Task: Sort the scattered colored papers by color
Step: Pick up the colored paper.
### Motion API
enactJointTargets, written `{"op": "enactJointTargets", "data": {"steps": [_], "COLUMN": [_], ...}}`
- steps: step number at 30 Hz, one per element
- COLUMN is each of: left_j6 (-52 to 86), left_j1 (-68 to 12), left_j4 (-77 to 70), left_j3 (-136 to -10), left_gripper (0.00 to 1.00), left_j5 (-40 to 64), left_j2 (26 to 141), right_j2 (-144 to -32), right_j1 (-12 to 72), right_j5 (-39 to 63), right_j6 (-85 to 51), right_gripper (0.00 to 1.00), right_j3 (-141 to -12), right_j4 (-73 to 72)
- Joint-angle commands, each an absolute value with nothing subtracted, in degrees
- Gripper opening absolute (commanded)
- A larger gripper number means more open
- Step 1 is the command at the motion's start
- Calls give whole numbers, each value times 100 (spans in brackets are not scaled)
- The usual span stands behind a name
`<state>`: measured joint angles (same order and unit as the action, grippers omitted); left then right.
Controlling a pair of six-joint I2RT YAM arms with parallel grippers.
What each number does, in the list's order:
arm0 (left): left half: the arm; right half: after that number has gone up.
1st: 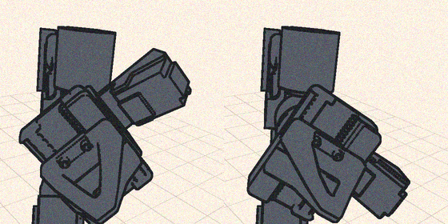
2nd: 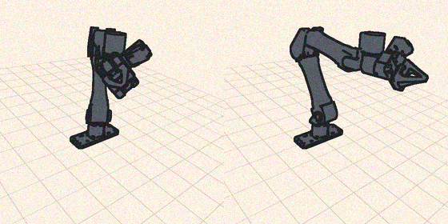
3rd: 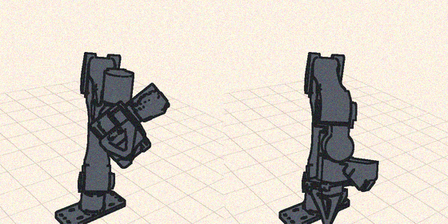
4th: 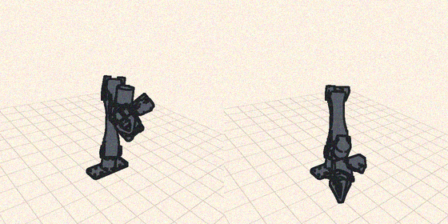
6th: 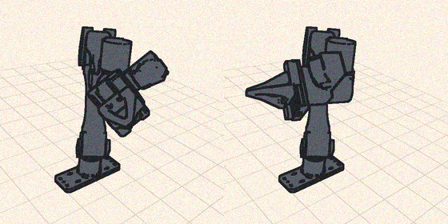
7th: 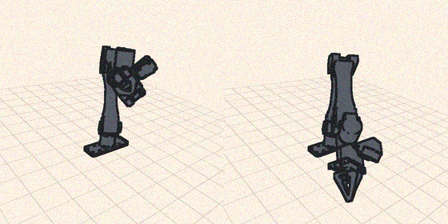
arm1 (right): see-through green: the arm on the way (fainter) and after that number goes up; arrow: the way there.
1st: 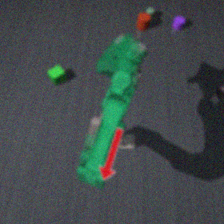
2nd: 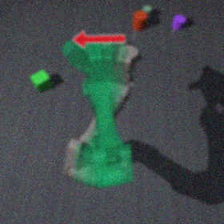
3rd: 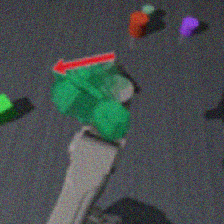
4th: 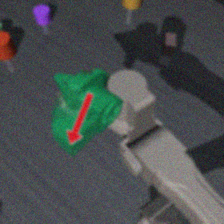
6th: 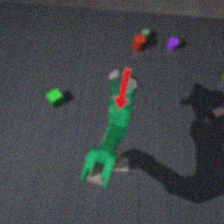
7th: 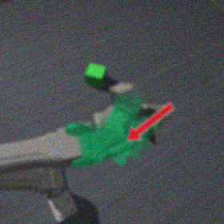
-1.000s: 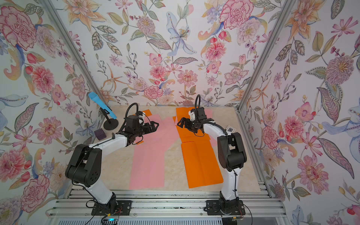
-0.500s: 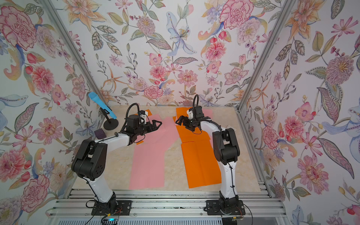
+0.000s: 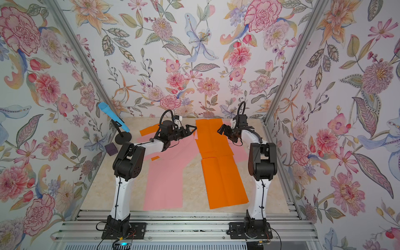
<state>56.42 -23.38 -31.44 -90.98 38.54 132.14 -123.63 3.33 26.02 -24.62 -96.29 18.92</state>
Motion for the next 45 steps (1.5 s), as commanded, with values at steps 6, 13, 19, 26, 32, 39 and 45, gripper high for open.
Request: {"op": "enactJointTargets", "data": {"steps": [6,13,19,26,32,39,45], "left_j6": [6129,6222,6319,6319,6362,6455,6510], "left_j1": [-2540,-2603,-2637,-2628,-2645,-2655,-2671], "left_j4": [-3276,-3235,-3270,-3166,-3234,-3329,-3373], "left_j3": [-10111,-10423,-10503,-10497,-10496,-10510,-10538], "left_gripper": [100,100,100,100,100,100,100], "left_j5": [3870,3807,3771,3718,3743,3783,3814], "left_j2": [14140,14445,14667,14744,14780,14848,14897], "right_j2": [-13196,-13681,-13980,-14168,-14177,-14048,-14045], "right_j1": [108,64,36,47,40,1,14], "right_j5": [2824,3065,3419,4138,4507,5246,5544], "right_j6": [-2279,-2265,-2389,-2630,-2918,-3597,-3946], "right_gripper": [99,99,99,94,90,79,64], "right_j3": [-10416,-10910,-11107,-11124,-10970,-10744,-10741], "right_j4": [2108,2123,2109,2026,1742,941,661]}}
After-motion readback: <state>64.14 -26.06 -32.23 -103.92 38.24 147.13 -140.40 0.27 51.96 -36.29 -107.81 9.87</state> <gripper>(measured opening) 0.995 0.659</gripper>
